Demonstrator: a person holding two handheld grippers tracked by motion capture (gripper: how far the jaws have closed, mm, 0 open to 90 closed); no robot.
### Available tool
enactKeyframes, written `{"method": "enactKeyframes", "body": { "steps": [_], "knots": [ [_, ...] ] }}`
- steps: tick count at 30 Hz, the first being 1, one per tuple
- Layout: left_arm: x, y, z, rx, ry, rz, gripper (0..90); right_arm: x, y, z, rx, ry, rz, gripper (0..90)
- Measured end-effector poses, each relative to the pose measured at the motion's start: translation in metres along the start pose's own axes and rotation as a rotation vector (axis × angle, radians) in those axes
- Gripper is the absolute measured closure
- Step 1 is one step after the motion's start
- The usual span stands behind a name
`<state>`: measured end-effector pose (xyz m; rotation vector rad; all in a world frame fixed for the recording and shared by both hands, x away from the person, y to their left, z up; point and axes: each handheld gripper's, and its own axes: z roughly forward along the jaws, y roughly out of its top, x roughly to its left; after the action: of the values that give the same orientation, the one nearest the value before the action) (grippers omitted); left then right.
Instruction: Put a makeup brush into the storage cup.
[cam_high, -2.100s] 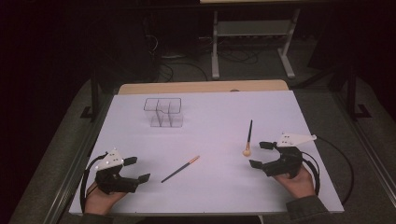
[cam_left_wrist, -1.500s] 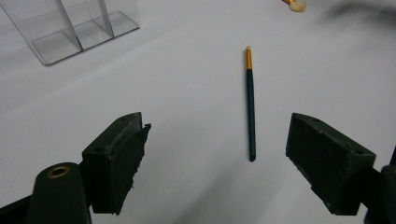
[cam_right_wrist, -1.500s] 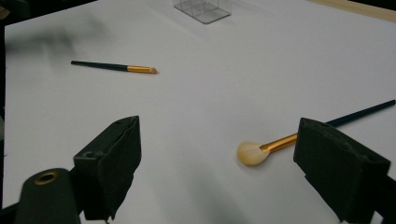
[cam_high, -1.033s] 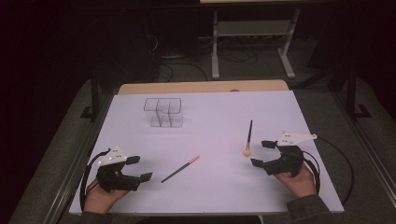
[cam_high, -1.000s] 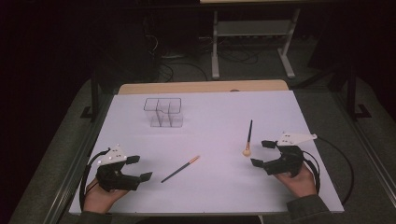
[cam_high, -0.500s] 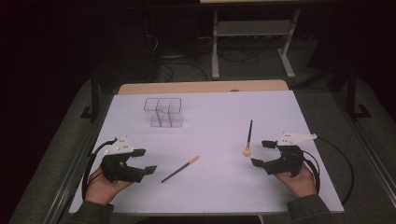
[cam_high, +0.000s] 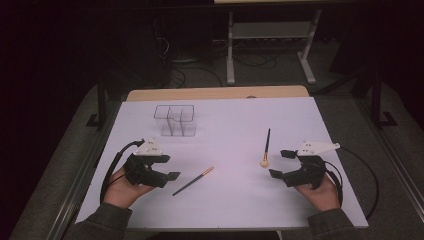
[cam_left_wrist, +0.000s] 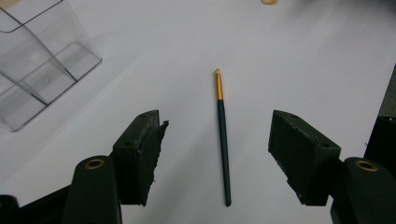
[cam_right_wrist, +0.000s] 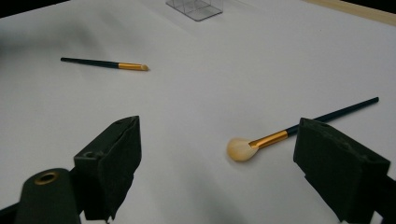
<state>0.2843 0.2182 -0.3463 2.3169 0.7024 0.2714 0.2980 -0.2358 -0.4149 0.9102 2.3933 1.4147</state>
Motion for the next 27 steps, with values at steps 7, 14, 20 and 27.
{"method": "enactKeyframes", "body": {
  "steps": [7,14,20,27],
  "knots": [
    [-0.002,0.007,0.017,0.04,-0.022,-0.004,35.1,0.0,0.0,0.0,0.006,0.0,0.006,14.2],
    [-0.003,0.013,0.032,0.086,-0.039,-0.007,38.1,-0.001,0.0,0.0,0.007,0.001,0.007,14.1],
    [-0.002,0.019,0.043,0.129,-0.048,0.009,42.1,-0.001,0.0,0.0,0.004,-0.004,0.001,14.1],
    [-0.001,0.024,0.055,0.162,-0.066,0.001,46.4,-0.002,0.0,-0.001,0.007,-0.004,0.008,14.2]
  ]
}}
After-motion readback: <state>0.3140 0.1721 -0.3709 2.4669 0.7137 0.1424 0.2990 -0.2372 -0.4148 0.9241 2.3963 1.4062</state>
